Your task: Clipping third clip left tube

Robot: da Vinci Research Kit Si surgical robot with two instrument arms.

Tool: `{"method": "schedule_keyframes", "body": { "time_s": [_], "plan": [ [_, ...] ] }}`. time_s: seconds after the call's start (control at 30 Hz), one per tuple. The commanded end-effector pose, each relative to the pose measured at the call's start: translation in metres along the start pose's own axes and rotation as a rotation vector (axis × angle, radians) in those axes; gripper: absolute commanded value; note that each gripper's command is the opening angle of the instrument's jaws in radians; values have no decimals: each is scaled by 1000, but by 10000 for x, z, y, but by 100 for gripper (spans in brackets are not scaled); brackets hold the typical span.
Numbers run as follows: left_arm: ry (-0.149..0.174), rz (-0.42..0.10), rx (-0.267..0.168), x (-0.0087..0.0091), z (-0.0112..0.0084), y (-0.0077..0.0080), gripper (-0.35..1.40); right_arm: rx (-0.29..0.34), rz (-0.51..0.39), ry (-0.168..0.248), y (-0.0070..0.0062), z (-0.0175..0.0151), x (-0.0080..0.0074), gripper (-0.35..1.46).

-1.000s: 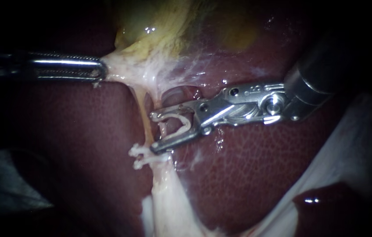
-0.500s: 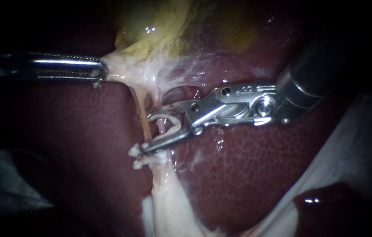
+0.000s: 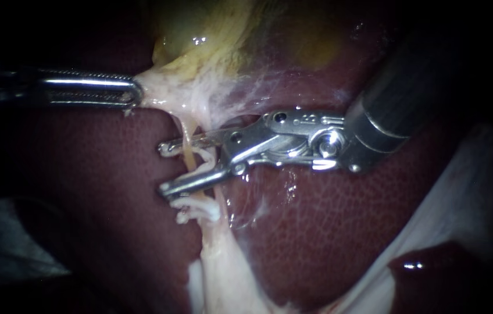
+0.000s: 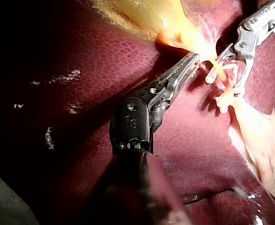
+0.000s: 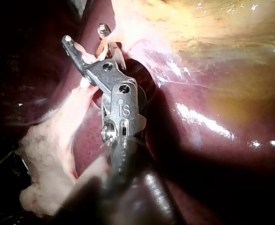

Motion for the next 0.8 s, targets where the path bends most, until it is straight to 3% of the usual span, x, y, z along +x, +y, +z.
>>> {"method": "schedule_keyframes", "body": {
  "time_s": [0.03, 0.23, 0.43, 0.8],
  "plan": [
    [0, 0, 0, 0, 0, 0, -35, 3, 2, 4, -3, -1, 6, 46],
    [0, 0, 0, 0, 0, 0, -35, 15, 6, 17, -16, -3, 24, 43],
    [0, 0, 0, 0, 0, 0, -35, 20, 22, 15, -18, -3, 26, 35],
    [0, 0, 0, 0, 0, 0, -35, 25, 86, 9, -12, -9, 21, -11]
  ]
}}
